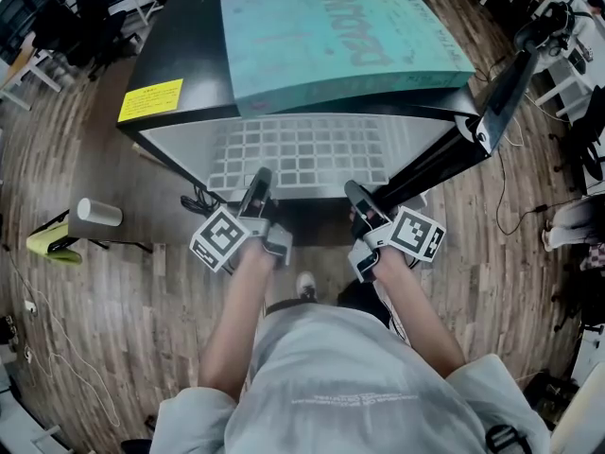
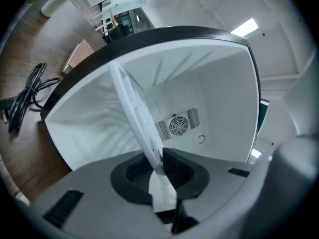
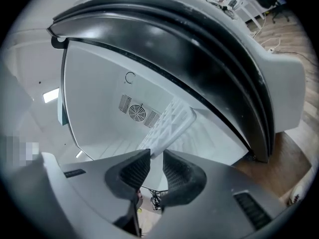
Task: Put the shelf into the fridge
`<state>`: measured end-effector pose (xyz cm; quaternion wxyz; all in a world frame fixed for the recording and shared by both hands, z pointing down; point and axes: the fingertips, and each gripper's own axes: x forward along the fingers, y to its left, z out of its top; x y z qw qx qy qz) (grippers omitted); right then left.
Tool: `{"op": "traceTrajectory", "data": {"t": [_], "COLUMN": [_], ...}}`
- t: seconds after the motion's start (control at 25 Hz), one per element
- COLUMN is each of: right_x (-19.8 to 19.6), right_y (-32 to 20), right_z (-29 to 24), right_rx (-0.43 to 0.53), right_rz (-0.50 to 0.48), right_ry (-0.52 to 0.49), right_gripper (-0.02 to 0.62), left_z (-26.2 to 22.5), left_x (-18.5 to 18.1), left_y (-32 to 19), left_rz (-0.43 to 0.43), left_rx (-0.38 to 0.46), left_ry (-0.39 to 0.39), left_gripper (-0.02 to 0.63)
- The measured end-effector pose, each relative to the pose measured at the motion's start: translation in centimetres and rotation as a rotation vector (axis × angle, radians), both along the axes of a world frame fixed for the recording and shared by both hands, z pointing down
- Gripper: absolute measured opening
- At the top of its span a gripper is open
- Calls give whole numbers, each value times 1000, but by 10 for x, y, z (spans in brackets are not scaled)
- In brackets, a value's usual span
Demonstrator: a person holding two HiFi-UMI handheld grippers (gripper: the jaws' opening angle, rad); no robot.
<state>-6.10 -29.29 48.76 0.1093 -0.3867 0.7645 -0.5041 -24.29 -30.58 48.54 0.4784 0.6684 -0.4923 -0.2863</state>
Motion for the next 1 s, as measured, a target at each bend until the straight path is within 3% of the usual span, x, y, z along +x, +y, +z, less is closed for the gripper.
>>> {"op": "traceTrajectory", "data": {"t": [0.2,1.0], "right_x": [-1,-4], "right_y": [-7,-48], "right_z": [0,-1], "right_rx": [22,39], "right_rz": [35,101], "right_ry": [67,145], "right_gripper": [91,91], "left_z": [0,0], "left_x": [-1,-4], "left_y": [-8,-50], "left_rz": [-10,-25], "left_rx": [1,-1], "left_ry": [2,12], "left_gripper": [61,61]}}
